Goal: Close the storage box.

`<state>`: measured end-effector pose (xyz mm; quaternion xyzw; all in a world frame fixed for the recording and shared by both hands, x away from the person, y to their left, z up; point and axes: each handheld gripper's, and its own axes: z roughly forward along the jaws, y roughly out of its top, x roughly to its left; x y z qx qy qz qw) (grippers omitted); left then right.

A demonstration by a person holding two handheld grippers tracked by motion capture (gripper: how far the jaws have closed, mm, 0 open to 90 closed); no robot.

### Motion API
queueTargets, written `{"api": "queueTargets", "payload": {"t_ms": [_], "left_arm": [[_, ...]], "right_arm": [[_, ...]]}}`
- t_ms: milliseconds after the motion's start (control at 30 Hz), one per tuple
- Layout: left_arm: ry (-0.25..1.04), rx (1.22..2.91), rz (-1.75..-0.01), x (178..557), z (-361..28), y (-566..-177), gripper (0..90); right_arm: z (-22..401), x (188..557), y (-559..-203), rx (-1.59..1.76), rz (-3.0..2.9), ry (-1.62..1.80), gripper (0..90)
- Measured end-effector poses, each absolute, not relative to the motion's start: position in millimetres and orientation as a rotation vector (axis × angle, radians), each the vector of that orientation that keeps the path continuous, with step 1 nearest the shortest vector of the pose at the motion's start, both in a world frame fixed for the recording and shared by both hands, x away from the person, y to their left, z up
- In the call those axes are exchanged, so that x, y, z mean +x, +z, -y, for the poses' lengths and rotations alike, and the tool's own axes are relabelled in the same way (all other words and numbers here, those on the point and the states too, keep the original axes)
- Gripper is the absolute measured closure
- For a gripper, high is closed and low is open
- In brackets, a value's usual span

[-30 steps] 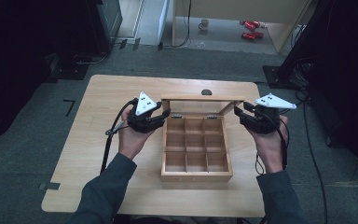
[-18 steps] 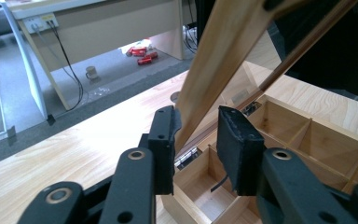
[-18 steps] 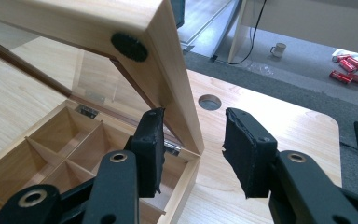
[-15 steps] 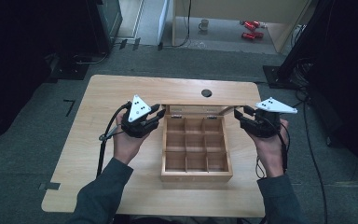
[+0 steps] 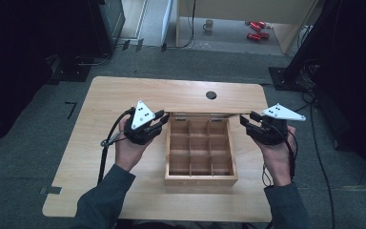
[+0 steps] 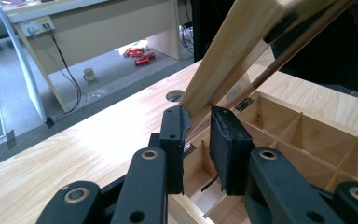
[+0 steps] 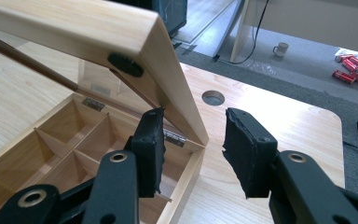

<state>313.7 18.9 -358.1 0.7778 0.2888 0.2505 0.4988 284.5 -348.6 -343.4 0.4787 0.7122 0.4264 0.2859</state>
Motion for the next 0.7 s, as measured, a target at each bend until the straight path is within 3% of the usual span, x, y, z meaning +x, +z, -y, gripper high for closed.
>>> {"api": "queueTargets", "payload": {"t_ms": [700], "left_arm": [[0.582, 1.879, -0.695, 301, -21, -367, 74.9]], "right_arm": [[348, 266, -348, 1.265, -1.907, 1.166, 57.9]]}}
